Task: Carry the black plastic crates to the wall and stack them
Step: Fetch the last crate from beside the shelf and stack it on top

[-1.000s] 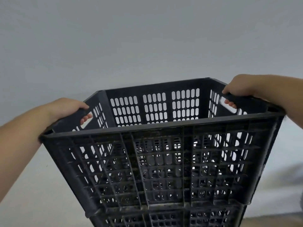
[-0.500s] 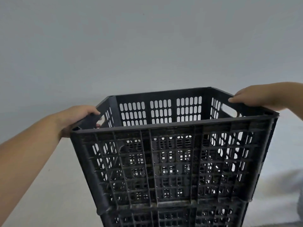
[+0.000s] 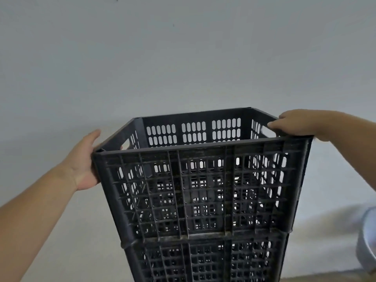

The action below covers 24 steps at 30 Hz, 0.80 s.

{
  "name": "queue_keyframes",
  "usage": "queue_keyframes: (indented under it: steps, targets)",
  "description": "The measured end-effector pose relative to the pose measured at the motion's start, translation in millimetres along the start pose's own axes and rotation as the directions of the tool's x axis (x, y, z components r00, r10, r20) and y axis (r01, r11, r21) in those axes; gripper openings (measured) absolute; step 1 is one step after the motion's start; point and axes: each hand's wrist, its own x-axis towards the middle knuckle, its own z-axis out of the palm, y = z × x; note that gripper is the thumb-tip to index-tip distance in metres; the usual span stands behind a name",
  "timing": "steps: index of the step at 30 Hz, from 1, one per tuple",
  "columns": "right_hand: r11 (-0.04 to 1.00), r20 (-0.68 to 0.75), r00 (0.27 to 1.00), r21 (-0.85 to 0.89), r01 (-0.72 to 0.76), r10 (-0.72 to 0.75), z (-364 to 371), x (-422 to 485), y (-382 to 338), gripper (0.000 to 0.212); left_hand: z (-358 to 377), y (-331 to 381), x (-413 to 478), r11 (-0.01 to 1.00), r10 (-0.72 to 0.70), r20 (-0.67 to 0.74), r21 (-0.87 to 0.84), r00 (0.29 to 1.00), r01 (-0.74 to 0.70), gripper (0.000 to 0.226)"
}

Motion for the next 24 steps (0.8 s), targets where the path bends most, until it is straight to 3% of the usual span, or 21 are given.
queue_keyframes:
  steps: [2,5,8,11,16,24]
  targets:
    - [0.975,-0.011,1.000,0.221,0.011,-0.009,2.6,-8.9,10.3,0.040,4.4,-10.9,-10.2,0.998,0.045,-0.025,-0.032,0.999,-0.045,0.060]
    - [0.873,-0.172,0.985,0.476,0.108,-0.028,16.1,-26.5,23.9,0.035,10.0,-28.0,-22.8,0.988,0.147,-0.034,-0.042,0.989,-0.148,0.064]
    - [0.765,-0.324,0.946,0.613,0.196,0.018,37.5,-52.2,32.6,0.036,8.5,-49.1,-29.5,0.970,0.244,-0.033,0.004,0.969,-0.244,0.078]
    - [0.614,-0.350,0.934,0.752,0.238,0.067,66.2,-68.3,43.5,0.034,9.2,-72.1,-39.0,0.947,0.303,-0.003,0.113,0.953,-0.301,0.086]
    - [0.542,-0.373,0.922,0.798,0.262,0.104,121.4,-81.3,63.6,0.028,1.6,-110.8,-41.4,0.945,0.292,-0.068,0.174,0.954,-0.277,0.080]
    - [0.449,-0.297,0.934,0.875,0.183,0.197,174.9,-91.7,68.7,0.036,-0.2,-132.0,-40.4,0.959,0.216,-0.139,0.217,0.966,-0.183,0.063]
